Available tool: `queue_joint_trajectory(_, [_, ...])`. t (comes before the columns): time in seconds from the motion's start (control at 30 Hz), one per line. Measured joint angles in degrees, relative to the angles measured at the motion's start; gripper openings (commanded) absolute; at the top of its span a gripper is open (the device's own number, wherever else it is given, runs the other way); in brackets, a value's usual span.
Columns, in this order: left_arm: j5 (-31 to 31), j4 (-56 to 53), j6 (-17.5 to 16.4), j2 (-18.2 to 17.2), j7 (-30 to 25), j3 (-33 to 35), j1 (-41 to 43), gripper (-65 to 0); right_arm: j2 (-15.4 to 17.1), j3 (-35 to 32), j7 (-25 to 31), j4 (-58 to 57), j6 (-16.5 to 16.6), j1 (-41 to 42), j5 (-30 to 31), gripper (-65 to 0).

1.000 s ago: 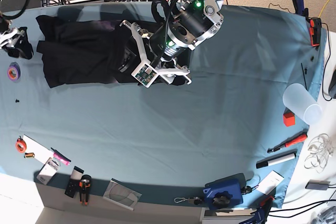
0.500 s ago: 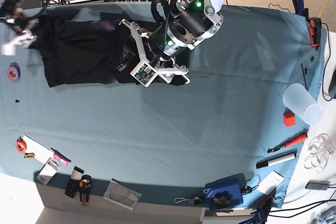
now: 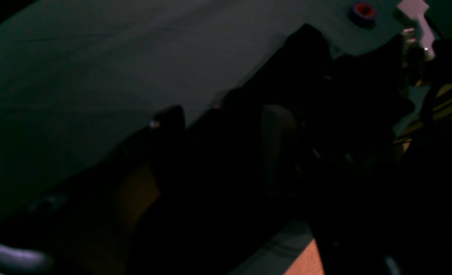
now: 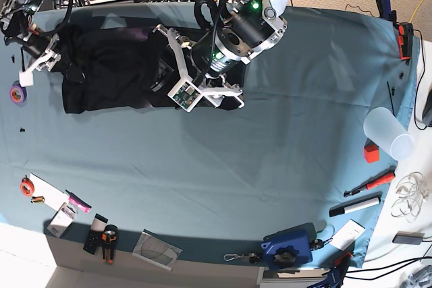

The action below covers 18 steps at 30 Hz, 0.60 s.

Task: Layout the t-shirt on the table in an organized manner, then fold the t-shirt properly
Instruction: 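Lift the strip end with the right gripper and fold it over the left gripper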

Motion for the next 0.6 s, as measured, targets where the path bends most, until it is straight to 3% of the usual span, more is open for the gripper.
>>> queue_joint_trajectory(0.07, [0.00,0.00,0.00,0.00,0.00,0.00,0.00,-32.4,-0.15,-0.07,-0.61,-0.04,0.04,0.46,-1.36,-58.2])
queue_joint_trajectory(0.13, [0.00,0.00,0.00,0.00,0.00,0.00,0.00,-32.4,-0.17,-0.13,-0.87,-0.07,-0.02,1.14,-2.25,-64.7])
queue_joint_trajectory(0.37, [0.02,0.00,0.02,0.00,0.00,0.00,0.04,-32.4,-0.09,-0.46,-2.86,6.05,-0.17,3.96,-12.46,-65.0])
queue_joint_trajectory(0.47, [-0.02,0.00,0.02,0.00,0.02,0.00,0.15,-32.8,1.14,-0.79,3.98,12.94,-0.22,3.74,-24.22,-65.0])
queue_joint_trajectory(0.53, [0.00,0.00,0.02,-0.02,0.02,0.00,0.22,-34.9,3.65,-0.50,7.82,18.12,-0.33,3.61,-32.17,-65.0])
queue_joint_trajectory(0.6, [-0.26,0.00,1.42,-0.02,0.00,0.00,0.42,-39.5,6.25,-0.24,10.99,23.12,-3.08,3.87,-37.90,-65.0])
